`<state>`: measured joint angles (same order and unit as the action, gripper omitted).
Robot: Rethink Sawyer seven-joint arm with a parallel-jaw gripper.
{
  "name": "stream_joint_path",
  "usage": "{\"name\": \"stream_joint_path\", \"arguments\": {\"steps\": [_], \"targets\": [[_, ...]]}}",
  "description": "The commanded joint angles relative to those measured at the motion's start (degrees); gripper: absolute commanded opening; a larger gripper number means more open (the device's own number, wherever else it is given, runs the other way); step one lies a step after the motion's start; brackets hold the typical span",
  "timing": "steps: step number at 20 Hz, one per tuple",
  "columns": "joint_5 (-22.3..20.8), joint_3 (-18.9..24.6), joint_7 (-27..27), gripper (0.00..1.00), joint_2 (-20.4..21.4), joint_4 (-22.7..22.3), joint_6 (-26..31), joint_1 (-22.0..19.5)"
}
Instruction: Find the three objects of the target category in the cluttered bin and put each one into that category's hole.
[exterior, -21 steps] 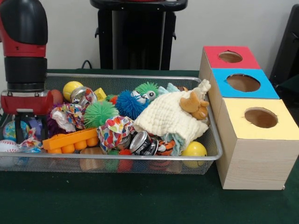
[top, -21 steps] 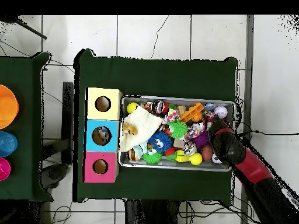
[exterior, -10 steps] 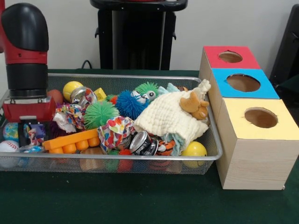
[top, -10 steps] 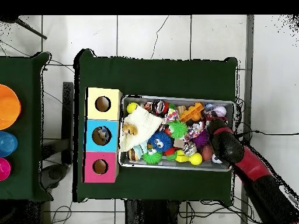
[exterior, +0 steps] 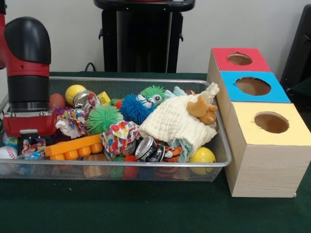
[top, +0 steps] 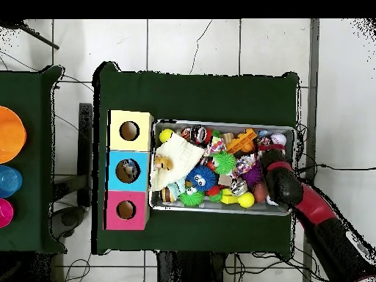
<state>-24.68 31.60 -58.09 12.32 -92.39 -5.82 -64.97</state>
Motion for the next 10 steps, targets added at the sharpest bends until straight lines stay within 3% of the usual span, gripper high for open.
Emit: {"name": "stream_joint_path", "arguments": {"steps": [1, 10], "targets": [[-7.2, 5.4, -6.4, 1.00, -13.4, 11.4, -2.0, -0.1], [-14.1, 10.0, -5.5, 1.00, -18.5, 15.1, -0.3, -3.2]]}}
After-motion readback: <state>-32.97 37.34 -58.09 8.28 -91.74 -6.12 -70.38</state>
